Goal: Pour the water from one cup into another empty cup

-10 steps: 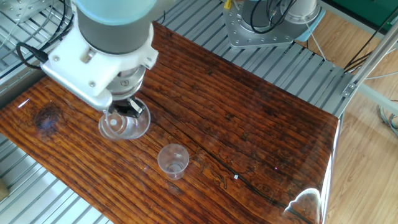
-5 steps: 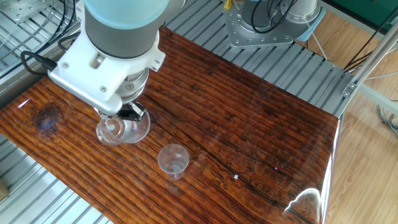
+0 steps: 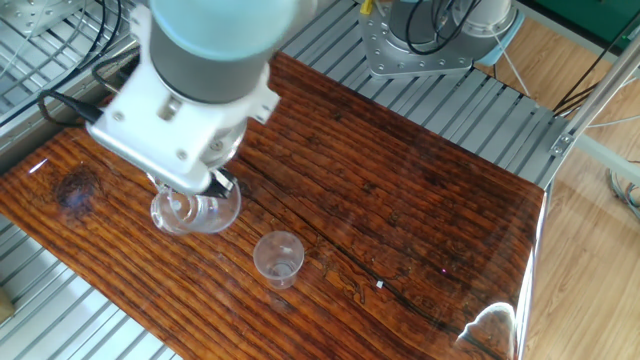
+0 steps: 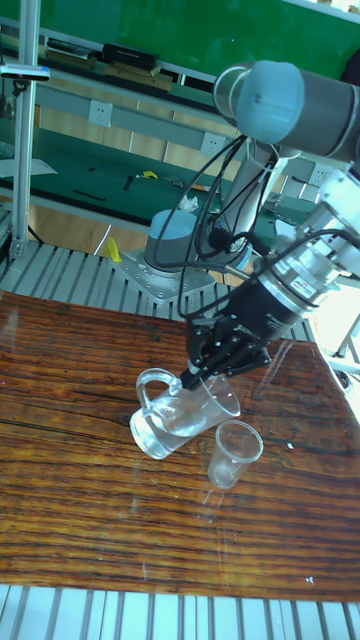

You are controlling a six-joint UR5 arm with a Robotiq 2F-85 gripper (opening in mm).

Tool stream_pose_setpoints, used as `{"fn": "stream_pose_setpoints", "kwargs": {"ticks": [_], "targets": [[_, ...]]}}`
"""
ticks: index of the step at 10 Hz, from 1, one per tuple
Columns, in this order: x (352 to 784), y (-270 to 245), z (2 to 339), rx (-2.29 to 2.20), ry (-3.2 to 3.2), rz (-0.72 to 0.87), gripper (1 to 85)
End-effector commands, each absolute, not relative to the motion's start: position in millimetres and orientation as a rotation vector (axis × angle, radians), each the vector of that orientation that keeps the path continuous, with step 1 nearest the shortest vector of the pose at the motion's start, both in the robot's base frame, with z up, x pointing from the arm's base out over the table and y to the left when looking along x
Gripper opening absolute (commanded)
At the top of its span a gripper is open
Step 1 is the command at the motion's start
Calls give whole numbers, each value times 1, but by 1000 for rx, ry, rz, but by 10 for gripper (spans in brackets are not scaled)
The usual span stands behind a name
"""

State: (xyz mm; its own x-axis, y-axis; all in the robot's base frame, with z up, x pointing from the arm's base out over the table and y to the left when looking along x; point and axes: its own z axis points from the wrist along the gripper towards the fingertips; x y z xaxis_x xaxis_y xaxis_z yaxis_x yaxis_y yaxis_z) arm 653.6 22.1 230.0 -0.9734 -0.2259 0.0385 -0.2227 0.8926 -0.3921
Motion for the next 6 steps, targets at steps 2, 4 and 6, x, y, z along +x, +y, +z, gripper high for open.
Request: {"fn": "stream_pose_setpoints", "kwargs": {"ticks": [2,4,6], "targets": [[657,51,225,-321,3041,-630,17],[661,52,221,-323,3029,-644,17],[660,53,217,-308,3021,-666,17]]}}
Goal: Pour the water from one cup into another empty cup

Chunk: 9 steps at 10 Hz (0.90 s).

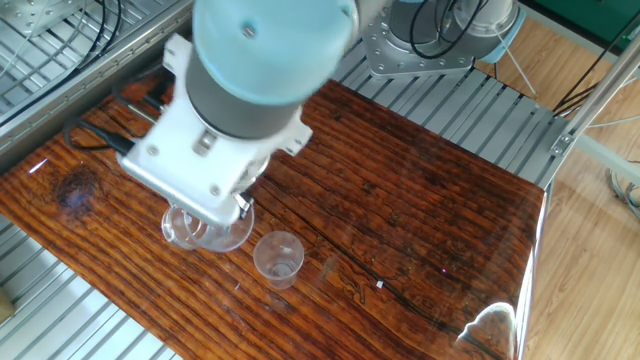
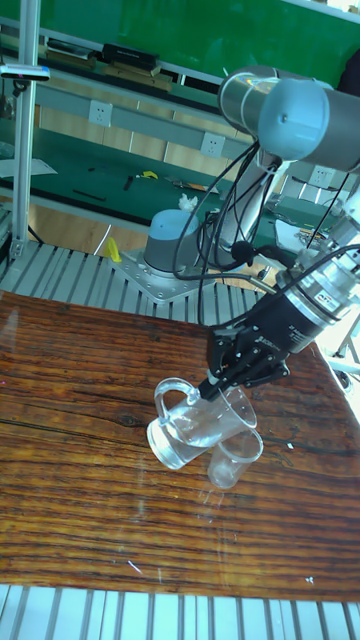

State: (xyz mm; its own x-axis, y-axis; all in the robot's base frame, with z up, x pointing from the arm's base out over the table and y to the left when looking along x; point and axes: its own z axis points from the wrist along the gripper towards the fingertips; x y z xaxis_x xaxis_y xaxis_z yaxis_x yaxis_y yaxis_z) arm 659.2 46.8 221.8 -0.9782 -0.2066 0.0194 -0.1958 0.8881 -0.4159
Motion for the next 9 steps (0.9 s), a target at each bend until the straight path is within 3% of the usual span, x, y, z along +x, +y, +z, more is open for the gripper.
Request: {"fn": "stream_pose_setpoints", "kwargs": {"ticks": [1,9], "targets": [[661,51,218,-320,3000,-708,17],[651,55,206,-334,2936,-784,17]]}}
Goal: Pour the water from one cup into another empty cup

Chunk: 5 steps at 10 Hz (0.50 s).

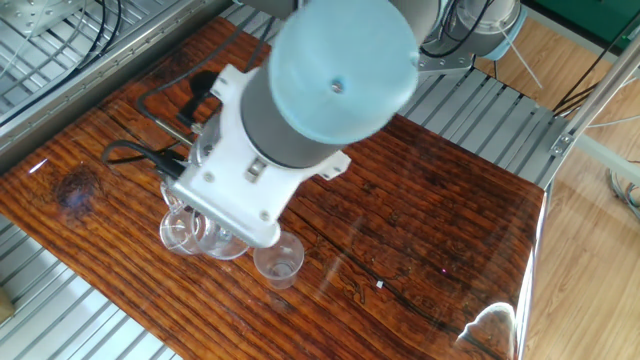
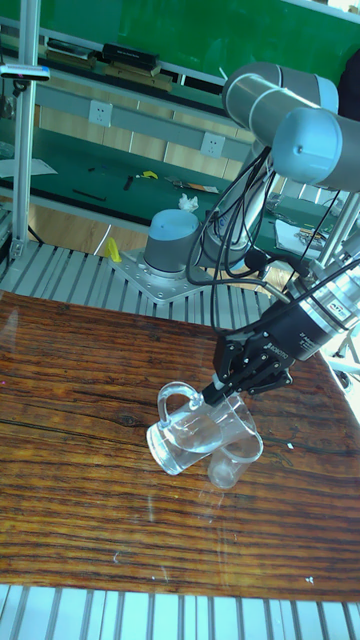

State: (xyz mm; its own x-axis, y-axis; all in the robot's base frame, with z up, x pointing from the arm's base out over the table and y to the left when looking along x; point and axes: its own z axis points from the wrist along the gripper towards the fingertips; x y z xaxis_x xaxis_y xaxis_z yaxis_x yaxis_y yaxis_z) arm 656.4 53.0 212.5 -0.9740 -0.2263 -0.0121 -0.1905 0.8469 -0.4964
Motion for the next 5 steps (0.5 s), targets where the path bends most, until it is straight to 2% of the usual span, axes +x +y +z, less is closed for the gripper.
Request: {"fn": "stream_pose_setpoints", "kwargs": {"ticks": [1,5], "targets": [[648,54,206,-340,2931,-786,17],[641,55,208,-360,2877,-870,17]]}}
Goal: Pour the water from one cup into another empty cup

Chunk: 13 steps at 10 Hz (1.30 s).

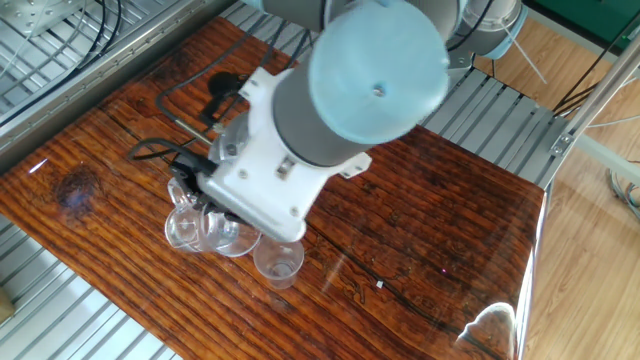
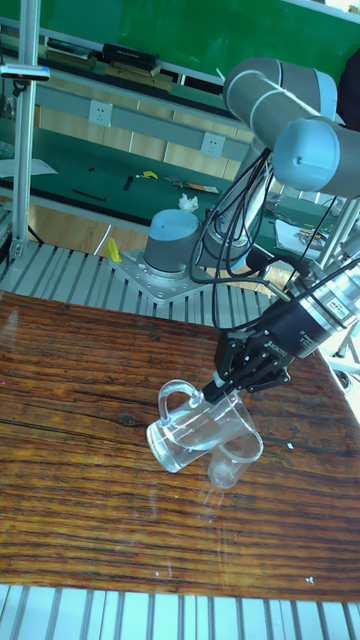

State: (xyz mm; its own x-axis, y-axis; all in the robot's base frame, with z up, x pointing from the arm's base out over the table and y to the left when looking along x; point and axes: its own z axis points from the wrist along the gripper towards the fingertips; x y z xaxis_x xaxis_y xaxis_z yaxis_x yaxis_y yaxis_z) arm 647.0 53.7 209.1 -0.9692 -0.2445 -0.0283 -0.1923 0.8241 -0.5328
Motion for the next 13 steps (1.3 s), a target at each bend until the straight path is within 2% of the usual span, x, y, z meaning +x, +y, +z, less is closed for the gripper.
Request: {"fn": "stream_pose_setpoints", "kwargs": {"ticks": [1,13], "targets": [[643,56,207,-368,2868,-879,17],[650,53,198,-361,2819,-933,17]]}}
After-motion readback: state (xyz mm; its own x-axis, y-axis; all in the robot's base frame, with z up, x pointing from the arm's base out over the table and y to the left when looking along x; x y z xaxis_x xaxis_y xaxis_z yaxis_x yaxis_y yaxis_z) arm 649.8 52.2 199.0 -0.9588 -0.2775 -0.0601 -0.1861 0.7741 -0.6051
